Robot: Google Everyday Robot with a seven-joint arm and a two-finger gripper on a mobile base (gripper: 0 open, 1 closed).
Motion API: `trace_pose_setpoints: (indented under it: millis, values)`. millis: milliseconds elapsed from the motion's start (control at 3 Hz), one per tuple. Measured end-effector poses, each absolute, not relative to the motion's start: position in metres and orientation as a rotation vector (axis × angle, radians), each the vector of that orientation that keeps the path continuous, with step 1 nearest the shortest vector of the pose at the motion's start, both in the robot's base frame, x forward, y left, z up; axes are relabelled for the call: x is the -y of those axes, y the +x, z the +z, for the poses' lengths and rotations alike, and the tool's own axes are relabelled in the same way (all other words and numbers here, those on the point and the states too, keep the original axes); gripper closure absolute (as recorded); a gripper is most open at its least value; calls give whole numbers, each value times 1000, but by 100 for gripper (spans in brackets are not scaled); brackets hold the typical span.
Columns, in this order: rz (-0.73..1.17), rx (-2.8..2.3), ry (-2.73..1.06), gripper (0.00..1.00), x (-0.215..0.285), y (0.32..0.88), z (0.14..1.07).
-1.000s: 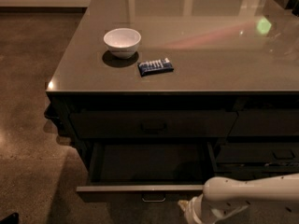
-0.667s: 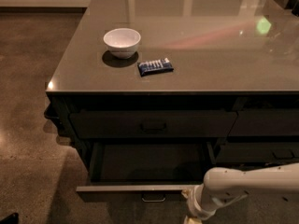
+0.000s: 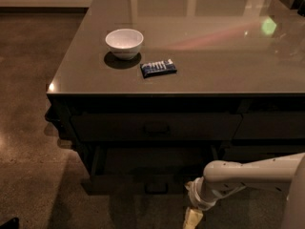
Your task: Close middle drawer
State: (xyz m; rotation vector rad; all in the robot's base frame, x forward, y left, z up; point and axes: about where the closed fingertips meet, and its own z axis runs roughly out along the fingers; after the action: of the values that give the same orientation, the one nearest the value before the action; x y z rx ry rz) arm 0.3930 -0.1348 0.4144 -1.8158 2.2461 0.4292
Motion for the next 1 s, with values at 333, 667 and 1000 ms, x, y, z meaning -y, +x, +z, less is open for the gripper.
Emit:
trace_pose_setpoints:
  millis: [333,667,1000]
  values:
    - [401,-2190,-1833,0,126,415,412]
    - [401,-2190,-1833,0,126,415,412]
    - [338,-2167,-1840,0,130,444,401]
